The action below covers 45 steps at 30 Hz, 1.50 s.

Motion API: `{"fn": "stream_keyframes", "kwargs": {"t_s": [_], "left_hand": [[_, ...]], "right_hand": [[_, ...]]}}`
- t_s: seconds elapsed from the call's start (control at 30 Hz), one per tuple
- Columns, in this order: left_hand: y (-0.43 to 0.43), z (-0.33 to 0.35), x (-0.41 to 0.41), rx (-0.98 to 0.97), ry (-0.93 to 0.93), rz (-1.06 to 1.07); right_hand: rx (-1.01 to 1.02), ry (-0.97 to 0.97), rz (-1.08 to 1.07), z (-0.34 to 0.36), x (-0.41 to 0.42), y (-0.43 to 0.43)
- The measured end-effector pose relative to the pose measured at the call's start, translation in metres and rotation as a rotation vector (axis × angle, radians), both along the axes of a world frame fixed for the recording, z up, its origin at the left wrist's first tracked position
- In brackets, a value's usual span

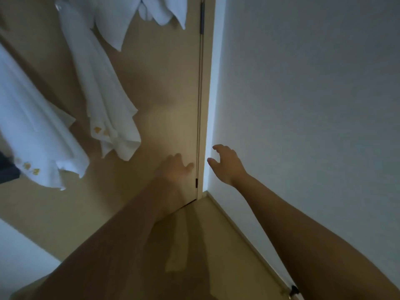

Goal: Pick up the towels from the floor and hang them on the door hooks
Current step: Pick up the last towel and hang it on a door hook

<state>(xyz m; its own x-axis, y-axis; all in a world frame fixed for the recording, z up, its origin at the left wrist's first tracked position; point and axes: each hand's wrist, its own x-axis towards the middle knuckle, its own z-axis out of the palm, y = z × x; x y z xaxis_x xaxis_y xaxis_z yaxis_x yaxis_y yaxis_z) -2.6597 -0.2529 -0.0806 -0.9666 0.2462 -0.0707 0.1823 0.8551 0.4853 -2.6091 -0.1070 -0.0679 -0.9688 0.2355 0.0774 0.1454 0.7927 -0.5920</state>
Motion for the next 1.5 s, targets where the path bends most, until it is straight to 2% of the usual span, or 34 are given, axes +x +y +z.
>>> {"fn": "stream_keyframes", "kwargs": {"t_s": [0.17,0.27,0.63,0.8,0.93,1.1,1.3,1.5], "left_hand": [[0.061,0.011,0.044,-0.106,0.035,-0.210],[0.119,0.007,0.087,-0.143,0.036,-0.375],[0.306,-0.033,0.362,-0.238,0.116,-0.965],[0.352,-0.068,0.484,-0.291,0.183,-1.222],[0.373,-0.111,0.563,-0.333,0.186,-1.409],[0.383,-0.180,0.618,-0.457,0.146,-1.584],[0.379,-0.281,0.629,-0.643,0.090,-1.698],[0.372,-0.415,0.616,-0.700,-0.031,-1.654]], "right_hand": [[0.004,-0.024,-0.118,-0.006,0.061,0.045],[0.003,-0.051,-0.280,-0.014,0.125,0.091],[0.002,-0.183,-0.779,-0.049,0.453,0.224],[0.006,-0.314,-0.973,-0.085,0.595,0.242],[-0.084,-0.419,-1.096,-0.128,0.676,0.236],[-0.225,-0.511,-1.188,-0.191,0.729,0.217],[-0.374,-0.555,-1.278,-0.284,0.744,0.197],[-0.462,-0.577,-1.283,-0.417,0.729,0.184]]}}
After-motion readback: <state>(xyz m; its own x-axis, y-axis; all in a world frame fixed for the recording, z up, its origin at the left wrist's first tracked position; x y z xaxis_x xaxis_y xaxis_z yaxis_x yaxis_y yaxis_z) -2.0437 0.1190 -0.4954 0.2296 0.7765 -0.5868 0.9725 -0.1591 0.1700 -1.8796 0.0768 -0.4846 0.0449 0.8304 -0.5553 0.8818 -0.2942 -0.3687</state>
